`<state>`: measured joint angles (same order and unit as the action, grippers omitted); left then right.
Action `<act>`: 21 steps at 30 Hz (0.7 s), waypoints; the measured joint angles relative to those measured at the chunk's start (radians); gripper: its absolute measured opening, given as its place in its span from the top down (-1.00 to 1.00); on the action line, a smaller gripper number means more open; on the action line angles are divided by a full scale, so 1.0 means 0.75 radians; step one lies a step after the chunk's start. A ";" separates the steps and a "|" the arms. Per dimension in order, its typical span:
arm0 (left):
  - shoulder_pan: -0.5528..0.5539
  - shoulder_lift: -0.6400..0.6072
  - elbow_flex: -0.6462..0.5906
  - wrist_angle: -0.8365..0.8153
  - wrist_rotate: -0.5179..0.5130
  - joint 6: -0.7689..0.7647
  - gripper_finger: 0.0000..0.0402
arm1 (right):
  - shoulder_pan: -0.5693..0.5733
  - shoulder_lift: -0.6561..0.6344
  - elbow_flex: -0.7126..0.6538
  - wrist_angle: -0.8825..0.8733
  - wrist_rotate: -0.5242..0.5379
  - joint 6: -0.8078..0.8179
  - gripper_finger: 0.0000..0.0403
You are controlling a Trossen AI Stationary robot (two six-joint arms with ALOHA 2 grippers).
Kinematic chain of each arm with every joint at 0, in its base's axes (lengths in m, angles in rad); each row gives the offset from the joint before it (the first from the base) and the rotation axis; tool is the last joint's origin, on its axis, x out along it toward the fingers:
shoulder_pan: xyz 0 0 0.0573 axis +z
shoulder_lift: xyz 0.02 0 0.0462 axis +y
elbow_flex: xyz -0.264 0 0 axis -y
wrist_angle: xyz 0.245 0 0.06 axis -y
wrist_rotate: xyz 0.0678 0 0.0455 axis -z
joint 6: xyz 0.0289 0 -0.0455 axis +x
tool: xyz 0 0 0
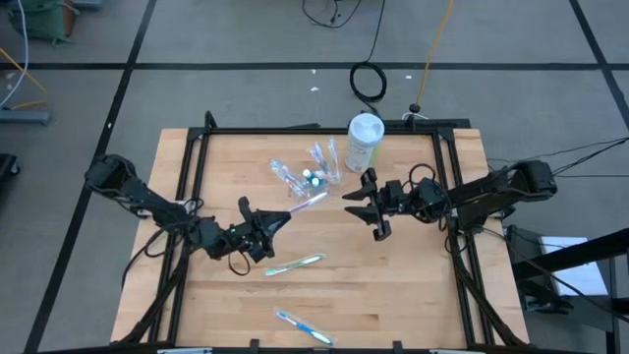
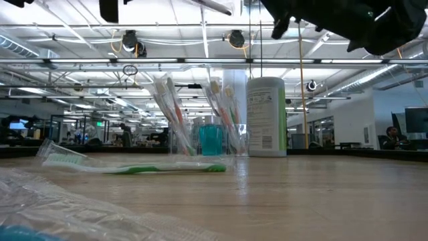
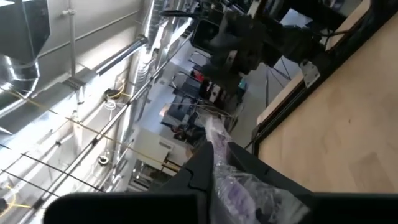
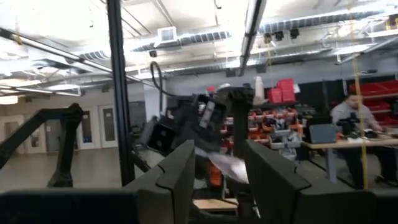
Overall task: Pick & Place toothbrushing station
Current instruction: Put the violet toothbrush into the transparent organizer
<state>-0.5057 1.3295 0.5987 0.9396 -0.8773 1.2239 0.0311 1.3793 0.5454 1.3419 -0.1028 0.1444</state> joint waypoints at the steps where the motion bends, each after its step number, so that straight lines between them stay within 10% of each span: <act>1: -0.002 -0.009 0.000 -0.004 0.000 -0.012 0.86 | -0.008 -0.021 -0.020 -0.006 0.002 0.001 0.35; 13: 0.003 -0.079 0.003 -0.087 -0.019 -0.223 0.78 | -0.069 -0.222 -0.186 -0.030 0.002 0.071 0.36; 21: 0.050 -0.081 0.258 -0.719 -0.015 -0.607 0.95 | -0.069 -0.225 -0.187 -0.031 0.005 0.071 0.36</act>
<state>-0.4678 1.2686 0.7924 0.4001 -0.8884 0.7687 -0.0204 1.2106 0.4049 1.3186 -0.0990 0.1978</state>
